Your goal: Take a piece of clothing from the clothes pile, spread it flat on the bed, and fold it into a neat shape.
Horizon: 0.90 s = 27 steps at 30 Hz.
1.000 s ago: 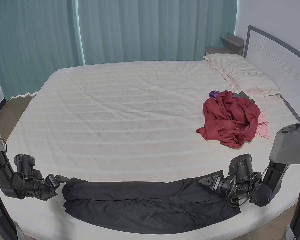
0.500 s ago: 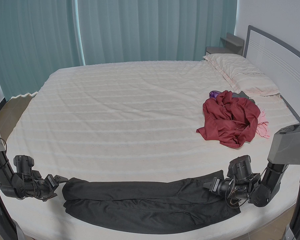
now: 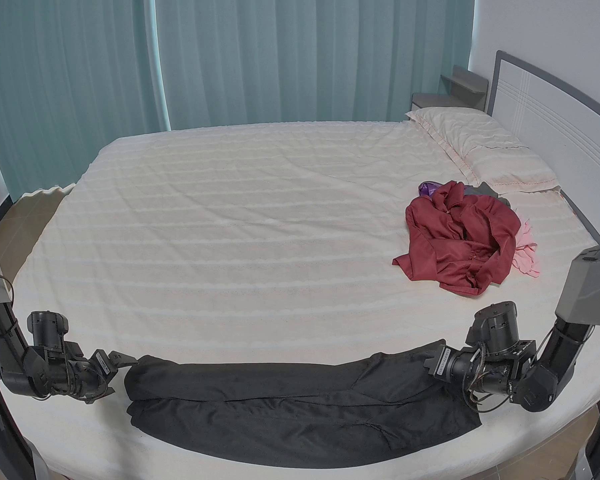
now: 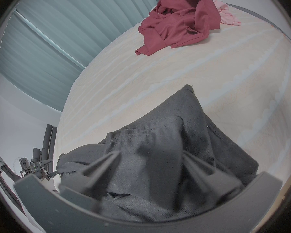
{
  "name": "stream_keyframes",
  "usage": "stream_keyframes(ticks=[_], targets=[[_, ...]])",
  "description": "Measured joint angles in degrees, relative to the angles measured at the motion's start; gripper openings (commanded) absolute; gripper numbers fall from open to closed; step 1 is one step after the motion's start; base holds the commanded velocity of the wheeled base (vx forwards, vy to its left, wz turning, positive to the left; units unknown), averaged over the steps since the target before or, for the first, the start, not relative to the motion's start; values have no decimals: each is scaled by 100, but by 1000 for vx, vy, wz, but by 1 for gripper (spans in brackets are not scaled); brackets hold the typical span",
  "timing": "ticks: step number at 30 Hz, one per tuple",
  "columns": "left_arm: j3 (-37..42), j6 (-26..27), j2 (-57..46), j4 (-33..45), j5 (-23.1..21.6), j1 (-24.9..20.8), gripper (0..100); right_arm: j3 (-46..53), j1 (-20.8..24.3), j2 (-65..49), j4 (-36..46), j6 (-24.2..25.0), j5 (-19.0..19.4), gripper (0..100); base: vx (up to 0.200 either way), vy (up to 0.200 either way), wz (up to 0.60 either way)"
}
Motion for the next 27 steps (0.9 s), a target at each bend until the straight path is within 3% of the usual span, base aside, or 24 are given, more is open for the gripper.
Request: stream_keyframes(ticks=[4,5,19,27], targets=[[5,1,0,2,0,0,100,213,-17,-165,-2,-372,9,0,0,0,0],[5,1,0,0,2,0,100,243,-20,-157,-2,-418,9,100,0,0,0],[11,-5,2,0,0,0,100,174,-216,98,-110,-761,-156,100,0,0,0],[24,-7,2,2,0,0,100,-763,176,232,240,-1225,-196,100,0,0,0]])
